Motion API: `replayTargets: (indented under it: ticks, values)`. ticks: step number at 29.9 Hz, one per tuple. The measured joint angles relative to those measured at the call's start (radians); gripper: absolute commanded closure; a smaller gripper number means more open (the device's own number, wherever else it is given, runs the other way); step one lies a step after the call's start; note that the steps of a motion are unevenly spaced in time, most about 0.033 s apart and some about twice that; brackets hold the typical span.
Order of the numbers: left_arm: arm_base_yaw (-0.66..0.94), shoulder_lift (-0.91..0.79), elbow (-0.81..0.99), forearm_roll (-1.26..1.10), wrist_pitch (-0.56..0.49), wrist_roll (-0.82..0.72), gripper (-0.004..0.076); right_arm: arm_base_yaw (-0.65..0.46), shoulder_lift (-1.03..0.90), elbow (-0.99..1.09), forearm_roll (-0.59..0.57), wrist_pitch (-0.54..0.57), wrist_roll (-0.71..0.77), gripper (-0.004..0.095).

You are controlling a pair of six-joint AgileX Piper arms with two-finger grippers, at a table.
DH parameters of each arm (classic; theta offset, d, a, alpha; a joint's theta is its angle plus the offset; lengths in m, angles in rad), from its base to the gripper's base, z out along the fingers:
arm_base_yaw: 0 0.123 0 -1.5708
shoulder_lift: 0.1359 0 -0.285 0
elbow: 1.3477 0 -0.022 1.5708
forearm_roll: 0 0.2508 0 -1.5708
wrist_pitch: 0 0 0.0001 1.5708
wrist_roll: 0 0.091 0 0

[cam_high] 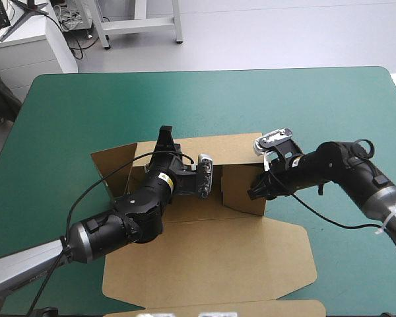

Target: Fold the box

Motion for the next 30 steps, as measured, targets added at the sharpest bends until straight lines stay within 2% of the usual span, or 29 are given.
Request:
replayTargets:
  ticks: [6, 12, 16, 21, 22, 30]
  values:
    - [0.001, 0.001, 0.000, 0.001, -0.001, 0.000, 0.0734, 0.092, -0.005, 0.000, -0.185, -0.083, 0.169, 0.0525]
    - [0.001, 0.001, 0.000, 0.002, -0.002, 0.000, 0.0734, 0.137, -0.007, 0.000, -0.333, -0.101, 0.368, 0.0565]
    - [0.001, 0.001, 0.000, 0.002, -0.002, 0.000, 0.0734, 0.168, -0.007, 0.000, -0.369, -0.108, 0.420, 0.0659]
    - [0.001, 0.001, 0.000, 0.002, -0.001, 0.000, 0.0734, 0.213, -0.007, 0.000, -0.434, -0.119, 0.483, 0.0904]
    - [0.001, 0.001, 0.000, 0.002, -0.001, 0.001, 0.0734, 0.222, -0.007, 0.001, -0.452, -0.119, 0.491, 0.0925]
    - [0.001, 0.000, 0.002, 0.000, 0.000, 0.002, 0.0733, 0.246, -0.007, 0.001, -0.506, -0.109, 0.600, 0.0922]
